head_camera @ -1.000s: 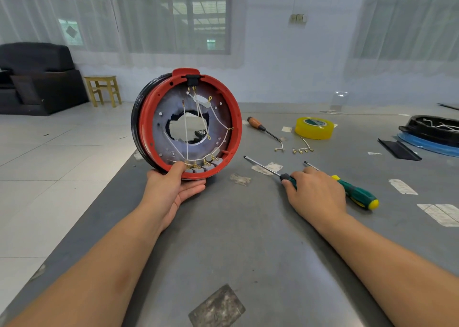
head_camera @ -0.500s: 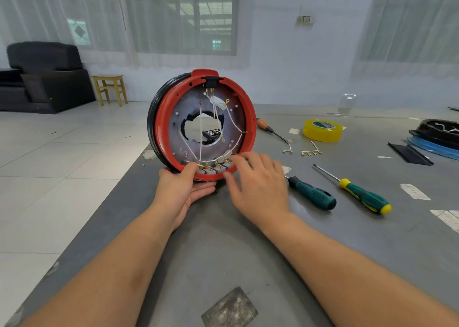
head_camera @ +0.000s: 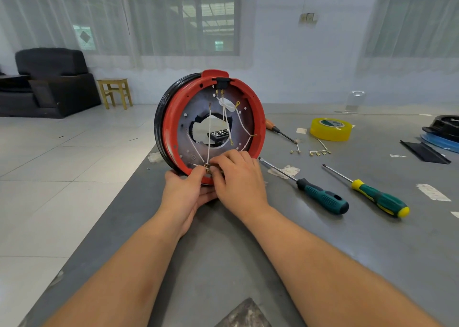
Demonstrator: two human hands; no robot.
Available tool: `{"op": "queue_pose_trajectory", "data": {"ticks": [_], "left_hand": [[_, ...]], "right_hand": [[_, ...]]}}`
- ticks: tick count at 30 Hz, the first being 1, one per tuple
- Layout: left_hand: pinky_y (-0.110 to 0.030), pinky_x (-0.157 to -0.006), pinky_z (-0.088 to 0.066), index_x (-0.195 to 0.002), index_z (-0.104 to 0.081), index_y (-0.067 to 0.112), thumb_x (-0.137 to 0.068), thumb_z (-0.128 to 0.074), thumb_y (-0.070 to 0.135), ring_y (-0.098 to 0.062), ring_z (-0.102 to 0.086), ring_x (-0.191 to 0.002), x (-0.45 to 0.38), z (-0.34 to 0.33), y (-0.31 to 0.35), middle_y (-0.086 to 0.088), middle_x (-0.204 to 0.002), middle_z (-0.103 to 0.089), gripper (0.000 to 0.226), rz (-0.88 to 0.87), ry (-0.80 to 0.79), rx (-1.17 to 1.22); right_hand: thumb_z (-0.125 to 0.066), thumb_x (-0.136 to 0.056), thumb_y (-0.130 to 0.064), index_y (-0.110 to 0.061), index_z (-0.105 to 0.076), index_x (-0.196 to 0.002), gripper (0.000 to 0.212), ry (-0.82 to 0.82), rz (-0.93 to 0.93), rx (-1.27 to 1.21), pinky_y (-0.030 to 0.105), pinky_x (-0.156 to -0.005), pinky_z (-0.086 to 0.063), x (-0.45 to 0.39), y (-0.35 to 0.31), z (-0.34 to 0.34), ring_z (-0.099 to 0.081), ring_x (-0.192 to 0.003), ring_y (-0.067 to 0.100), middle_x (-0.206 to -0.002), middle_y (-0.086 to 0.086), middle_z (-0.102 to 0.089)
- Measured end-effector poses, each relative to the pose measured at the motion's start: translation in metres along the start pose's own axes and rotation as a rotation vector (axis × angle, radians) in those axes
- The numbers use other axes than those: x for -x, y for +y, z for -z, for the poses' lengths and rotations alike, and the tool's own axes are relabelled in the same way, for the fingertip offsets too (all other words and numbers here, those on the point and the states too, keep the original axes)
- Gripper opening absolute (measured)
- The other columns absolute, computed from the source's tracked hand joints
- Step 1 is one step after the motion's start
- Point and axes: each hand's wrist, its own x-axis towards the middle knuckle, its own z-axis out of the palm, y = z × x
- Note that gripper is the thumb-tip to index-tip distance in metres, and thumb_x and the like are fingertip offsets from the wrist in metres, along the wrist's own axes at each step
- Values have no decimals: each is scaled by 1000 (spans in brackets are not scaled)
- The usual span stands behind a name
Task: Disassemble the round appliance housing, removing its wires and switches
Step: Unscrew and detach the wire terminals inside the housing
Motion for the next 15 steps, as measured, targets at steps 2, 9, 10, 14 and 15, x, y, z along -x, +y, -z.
{"op": "queue_pose_trajectory", "data": {"ticks": [2,9,10,14,15], "left_hand": [[-44,-66,-64,-137,-47,-7,-96,-62,0,-42,-78,-85,0,0,0,-35,-112,-70,45,-1,3,3],[-44,-64,-64,-131,-45,6,-96,-64,-1,-41,-79,-81,0,-2,-2,-31,-104,-71,41,-14,10,17],[-44,-64,-64,-131,-45,6,-96,-64,0,-41,-79,-81,0,-2,-2,-32,-105,-71,41,-14,8,15],[-44,-64,-65,-131,-44,8,-96,-64,0,-42,-79,-82,0,-2,-2,-34,-108,-70,41,-12,1,7],[-44,-64,-65,-131,-44,8,-96,-65,0,-42,-79,-82,0,-2,-1,-34,-108,-70,41,-11,0,8]], "right_hand": [[-60,-97,-29,-23,-74,-109,20,1,-14,-24,40,-87,-42,-1,0,-1,-54,-99,22,-103,-3,-65],[-65,-96,-27,-23,-74,-102,12,-21,-56,-140,43,-91,-43,-2,4,-4,-54,-101,21,-103,-3,-64],[-65,-97,-27,-22,-74,-102,12,-26,-60,-148,43,-91,-42,-2,4,-5,-54,-102,21,-103,-3,-64],[-63,-98,-28,-23,-73,-104,13,-48,-62,-163,41,-95,-40,-3,6,-6,-52,-105,19,-106,-4,-62],[-63,-98,-28,-23,-73,-105,13,-51,-61,-164,41,-94,-40,-2,6,-6,-52,-105,19,-107,-4,-62]]}}
